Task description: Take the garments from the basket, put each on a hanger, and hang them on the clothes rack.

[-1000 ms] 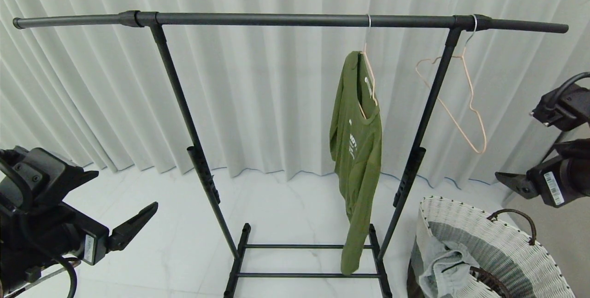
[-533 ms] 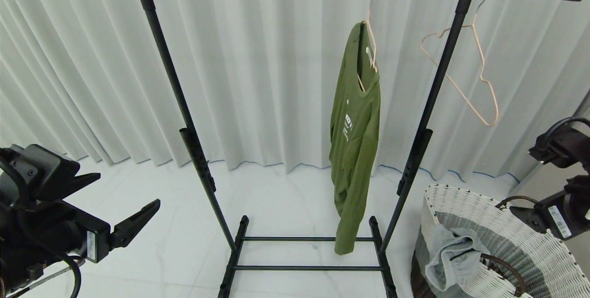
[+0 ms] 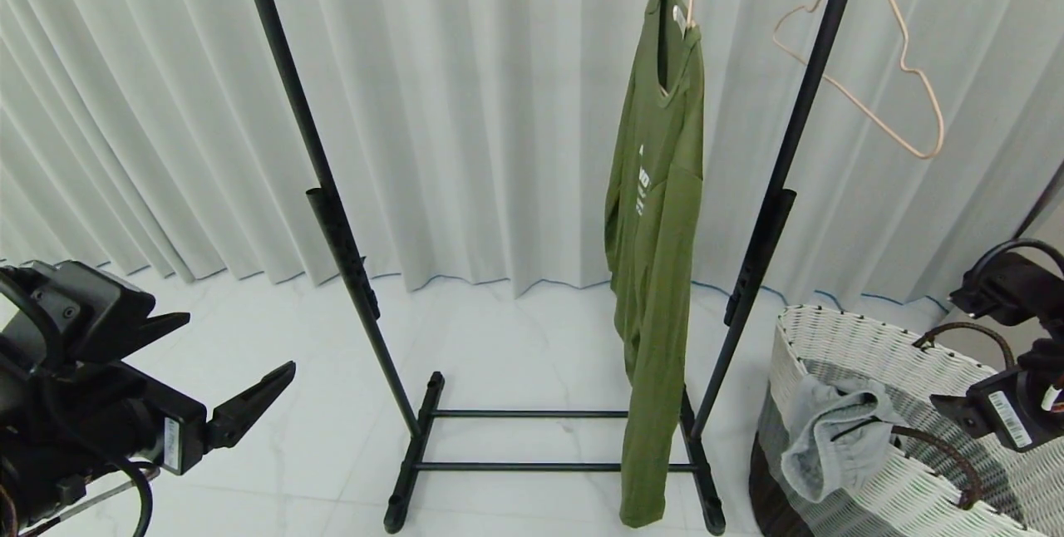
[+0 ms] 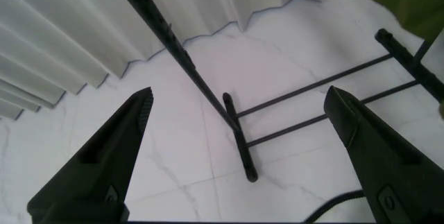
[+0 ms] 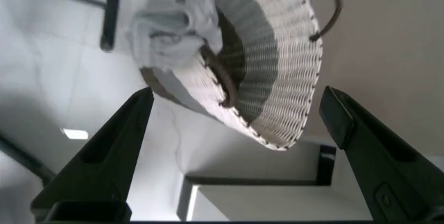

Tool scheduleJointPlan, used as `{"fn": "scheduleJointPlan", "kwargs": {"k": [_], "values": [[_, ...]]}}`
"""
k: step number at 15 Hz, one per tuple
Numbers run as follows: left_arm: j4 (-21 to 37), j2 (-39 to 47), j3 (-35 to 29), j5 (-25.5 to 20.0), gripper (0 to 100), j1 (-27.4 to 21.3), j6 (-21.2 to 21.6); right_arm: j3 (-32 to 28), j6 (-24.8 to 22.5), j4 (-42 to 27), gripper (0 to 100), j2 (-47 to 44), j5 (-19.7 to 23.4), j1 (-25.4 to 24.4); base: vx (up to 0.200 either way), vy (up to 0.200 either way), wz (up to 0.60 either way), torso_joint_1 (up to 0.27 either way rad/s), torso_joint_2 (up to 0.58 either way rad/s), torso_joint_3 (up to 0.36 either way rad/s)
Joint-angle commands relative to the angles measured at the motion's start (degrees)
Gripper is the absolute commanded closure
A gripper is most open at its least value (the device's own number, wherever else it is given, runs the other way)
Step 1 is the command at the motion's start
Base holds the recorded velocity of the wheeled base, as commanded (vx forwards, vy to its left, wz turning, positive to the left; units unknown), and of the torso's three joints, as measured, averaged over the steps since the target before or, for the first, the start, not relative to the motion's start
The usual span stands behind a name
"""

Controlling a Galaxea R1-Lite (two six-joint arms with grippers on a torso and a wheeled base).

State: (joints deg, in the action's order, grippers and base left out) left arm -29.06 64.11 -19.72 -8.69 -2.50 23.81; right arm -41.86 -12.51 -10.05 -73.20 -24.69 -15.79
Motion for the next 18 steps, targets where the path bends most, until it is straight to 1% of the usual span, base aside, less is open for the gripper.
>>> {"fn": "scheduleJointPlan", "kwargs": {"k": [1, 3, 4, 6, 8, 10, 12, 13, 14, 18], "values": [[0.0, 0.1, 0.0, 0.0, 0, 0.0, 0.0, 0.7, -2.3, 0.9, 0, -3.0, 0.0, 4.0, 0.000, 0.000, 0.00, -0.149, 0.45, 0.310], [0.0, 0.1, 0.0, 0.0, 0, -0.2, 0.1, 1.9, -7.4, 5.2, 0, -6.1, 0.9, 8.3, 0.000, 0.000, 0.00, -0.073, 0.24, 0.176], [0.0, 0.1, 0.0, 0.1, 0, -0.7, 0.1, 3.0, -8.4, 9.7, 0, -9.0, 2.4, 9.6, 0.000, 0.000, 0.00, -0.032, 0.09, 0.076], [0.1, 0.2, 0.3, 0.1, 0, -0.8, 0.2, 4.9, -9.3, 18.0, 0, -14.1, 6.5, 10.6, 0.000, 0.000, 0.00, -0.009, 0.03, 0.021], [0.1, 0.2, 0.4, 0.2, 0, -0.8, 0.3, 5.0, -12.2, 21.0, 0, -18.2, 8.3, 10.7, 0.000, 0.000, 0.00, 0.000, 0.00, 0.000], [0.1, 0.4, 0.4, 0.2, 0, -0.8, 0.4, 4.8, -12.6, 23.1, 0, -22.5, 9.0, 11.1, 0.000, 0.000, 0.00, 0.000, 0.00, 0.000], [0.1, 0.4, 0.7, 1.4, 0, -1.5, 0.4, 4.8, -12.7, 28.7, 0, -26.7, 9.0, 11.9, 0.000, 0.000, 0.00, 0.000, 0.00, 0.000], [0.1, 0.4, 0.7, 1.4, 0, -1.5, 0.4, 4.8, -12.7, 28.7, 0, -26.7, 9.0, 11.9, 0.000, 0.000, 0.00, 0.000, 0.00, 0.000], [0.1, 1.0, 1.4, 3.0, 0, -3.5, 0.3, 4.5, -12.8, 32.2, 0, -29.9, 8.8, 12.8, 0.000, 0.000, 0.00, 0.000, 0.00, 0.000], [0.1, 2.4, 1.3, 4.3, 0, -6.5, 0.2, 2.5, -12.5, 34.0, 0, -33.1, 9.0, 14.7, 0.000, 0.000, 0.00, 0.000, 0.00, 0.000]]}}
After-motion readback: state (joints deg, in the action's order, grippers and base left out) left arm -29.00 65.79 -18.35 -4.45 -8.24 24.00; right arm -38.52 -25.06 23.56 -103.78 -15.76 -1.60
